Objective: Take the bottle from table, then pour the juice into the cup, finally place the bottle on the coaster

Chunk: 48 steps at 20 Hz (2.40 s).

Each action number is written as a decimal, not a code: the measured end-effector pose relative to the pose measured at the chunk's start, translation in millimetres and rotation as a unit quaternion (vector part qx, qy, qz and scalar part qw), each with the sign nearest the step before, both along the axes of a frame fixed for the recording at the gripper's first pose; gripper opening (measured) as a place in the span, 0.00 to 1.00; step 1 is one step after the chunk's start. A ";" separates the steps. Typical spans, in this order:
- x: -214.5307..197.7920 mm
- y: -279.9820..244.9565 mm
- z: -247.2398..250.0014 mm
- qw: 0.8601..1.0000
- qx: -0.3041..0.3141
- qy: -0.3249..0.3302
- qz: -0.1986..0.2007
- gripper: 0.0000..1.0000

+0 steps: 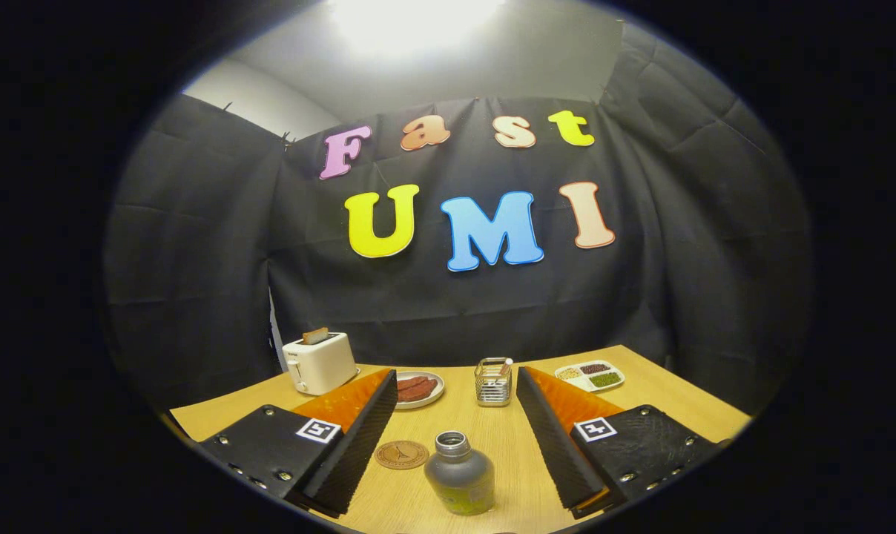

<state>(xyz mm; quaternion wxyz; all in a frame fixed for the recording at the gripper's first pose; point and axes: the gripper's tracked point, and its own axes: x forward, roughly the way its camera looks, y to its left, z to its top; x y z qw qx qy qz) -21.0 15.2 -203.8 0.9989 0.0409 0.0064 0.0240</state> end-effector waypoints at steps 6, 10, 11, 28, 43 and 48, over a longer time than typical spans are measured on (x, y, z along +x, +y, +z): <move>5.3 9.4 -52.8 1.000 -0.009 0.024 -0.003 0.99; 13.2 12.9 -78.4 0.999 -0.005 0.032 -0.005 0.99; 15.7 12.2 -84.4 0.999 -0.002 0.037 -0.006 0.99; 48.7 12.5 -131.5 0.995 -0.072 0.060 -0.035 0.81; 88.9 90.3 -123.8 0.924 -0.376 0.071 0.006 0.80; 89.7 100.1 -127.1 0.879 -0.472 0.062 0.018 0.80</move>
